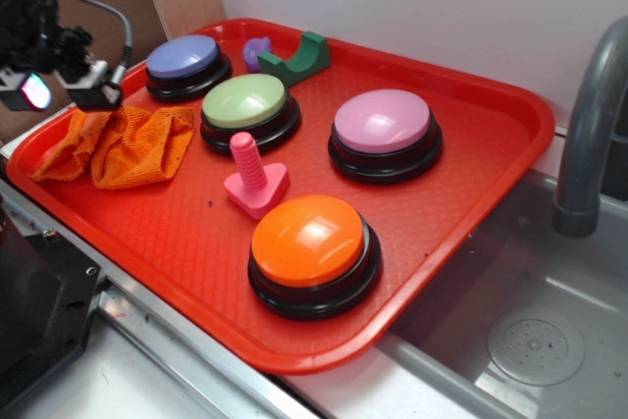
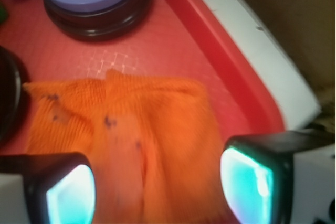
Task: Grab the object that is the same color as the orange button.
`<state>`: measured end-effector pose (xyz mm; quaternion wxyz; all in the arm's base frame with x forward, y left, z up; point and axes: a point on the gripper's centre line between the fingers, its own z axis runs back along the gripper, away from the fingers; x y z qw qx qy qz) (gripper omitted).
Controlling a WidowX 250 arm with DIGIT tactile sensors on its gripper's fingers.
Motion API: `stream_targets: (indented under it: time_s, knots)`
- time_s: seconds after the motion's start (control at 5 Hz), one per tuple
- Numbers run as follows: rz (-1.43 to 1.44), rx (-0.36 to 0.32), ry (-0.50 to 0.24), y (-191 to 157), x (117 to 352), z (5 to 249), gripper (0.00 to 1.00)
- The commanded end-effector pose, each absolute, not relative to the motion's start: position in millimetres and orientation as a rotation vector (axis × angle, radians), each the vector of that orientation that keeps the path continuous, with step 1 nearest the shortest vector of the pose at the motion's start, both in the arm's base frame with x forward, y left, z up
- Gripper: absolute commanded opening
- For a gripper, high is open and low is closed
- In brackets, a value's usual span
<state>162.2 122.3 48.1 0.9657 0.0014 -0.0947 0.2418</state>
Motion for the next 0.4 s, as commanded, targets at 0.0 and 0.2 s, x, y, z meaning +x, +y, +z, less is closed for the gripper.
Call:
stream_targets:
  time_s: [0.0,0.2]
  knots:
    - [0.439,-0.058,-0.19,124.2,172.0,20.6,1.0]
    - [0.429,-0.065,-0.158,124.5,171.7,15.1,0.97]
